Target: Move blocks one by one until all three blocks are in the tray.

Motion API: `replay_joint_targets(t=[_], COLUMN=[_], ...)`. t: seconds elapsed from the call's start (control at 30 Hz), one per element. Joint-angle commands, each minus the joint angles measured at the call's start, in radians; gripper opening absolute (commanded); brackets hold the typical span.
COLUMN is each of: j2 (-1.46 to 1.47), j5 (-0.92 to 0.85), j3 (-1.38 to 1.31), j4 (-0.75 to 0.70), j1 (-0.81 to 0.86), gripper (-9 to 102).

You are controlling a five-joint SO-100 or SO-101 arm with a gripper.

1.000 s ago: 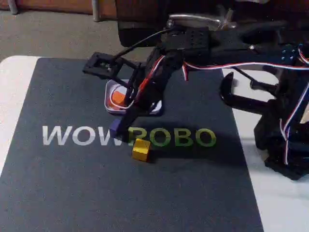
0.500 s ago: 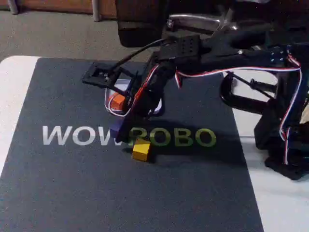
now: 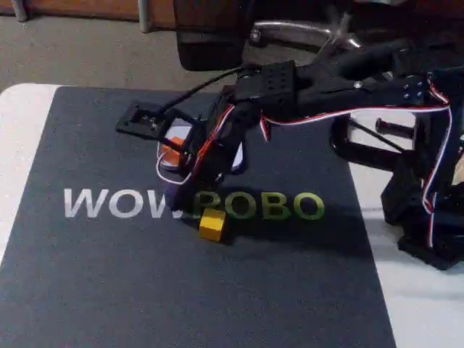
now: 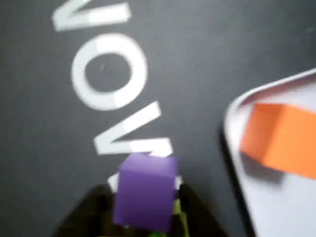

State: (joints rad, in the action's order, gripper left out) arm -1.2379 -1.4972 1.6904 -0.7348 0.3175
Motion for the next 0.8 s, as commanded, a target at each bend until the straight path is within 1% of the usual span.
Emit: replay_joint_targets(t=[0.0,0.07,0.2,0.43,0.6,0.77], j2=[-0.009,-0.011,-0.020,-0.089,-0.229,-0.371], j5=[0.009,0.014,0.031,0.078,0.080,-0.020], j3=[-0.051,-0.051,-0.051,-0.044,-0.046,-0.043], j4=[0.011,0.011,0.011,-0.025,-0.206,-0.420], j1=[-0.009,-0.006,0.002,0.020,0.061,0.137], gripper=[10,6,-8,-8,-8,-8])
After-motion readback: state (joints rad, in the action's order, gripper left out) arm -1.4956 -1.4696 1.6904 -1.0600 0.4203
